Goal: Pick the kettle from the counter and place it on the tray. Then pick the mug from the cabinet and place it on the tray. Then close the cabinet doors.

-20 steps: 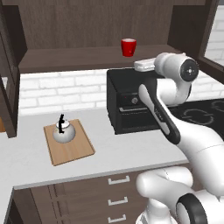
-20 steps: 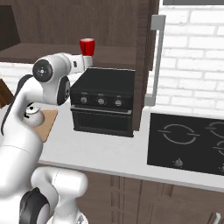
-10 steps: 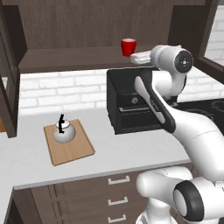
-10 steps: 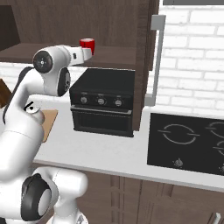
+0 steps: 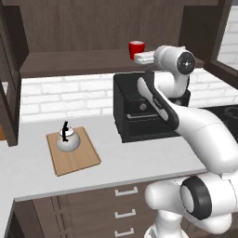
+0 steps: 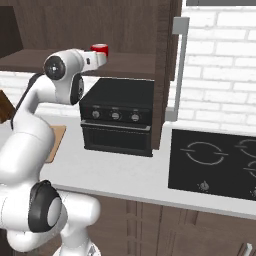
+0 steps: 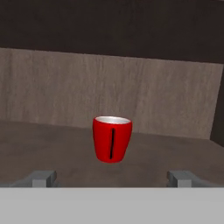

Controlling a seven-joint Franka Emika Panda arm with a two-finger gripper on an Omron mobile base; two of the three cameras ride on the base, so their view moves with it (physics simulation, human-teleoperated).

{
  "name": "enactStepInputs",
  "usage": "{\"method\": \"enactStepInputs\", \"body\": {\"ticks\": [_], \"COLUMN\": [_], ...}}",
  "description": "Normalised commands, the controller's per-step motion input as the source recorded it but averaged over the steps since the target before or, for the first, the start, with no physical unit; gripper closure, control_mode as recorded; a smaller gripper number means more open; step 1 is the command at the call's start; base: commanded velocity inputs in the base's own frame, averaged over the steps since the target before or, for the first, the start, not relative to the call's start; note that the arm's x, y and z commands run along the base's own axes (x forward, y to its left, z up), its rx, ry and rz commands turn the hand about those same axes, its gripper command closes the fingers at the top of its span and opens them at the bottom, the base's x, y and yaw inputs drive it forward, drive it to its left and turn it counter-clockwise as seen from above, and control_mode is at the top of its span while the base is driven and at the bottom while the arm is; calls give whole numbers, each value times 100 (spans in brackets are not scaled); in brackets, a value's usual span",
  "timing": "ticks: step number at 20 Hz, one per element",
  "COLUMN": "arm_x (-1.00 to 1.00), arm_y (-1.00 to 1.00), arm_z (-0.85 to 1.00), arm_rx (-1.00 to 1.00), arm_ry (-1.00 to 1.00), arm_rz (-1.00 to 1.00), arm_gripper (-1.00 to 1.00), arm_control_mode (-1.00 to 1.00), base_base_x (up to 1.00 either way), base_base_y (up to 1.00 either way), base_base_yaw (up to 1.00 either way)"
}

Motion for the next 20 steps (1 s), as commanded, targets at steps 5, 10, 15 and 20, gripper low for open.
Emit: {"method": "enactStepInputs", "body": {"ticks": [5,10,15,20], "arm_x": [54,41,35,25], "arm_y": [0,-1,0,0], "arm_z": [1,0,1,0], "arm_rx": [5,3,0,0], "arm_ry": [12,7,0,1], "arm_rz": [0,0,0,0], "arm_gripper": [-100,-100,-100,-100], "arm_control_mode": [-100,-100,-100,-100], "base_base_x": [0,0,0,0], "base_base_y": [0,0,0,0], "base_base_yaw": [0,0,0,0]}}
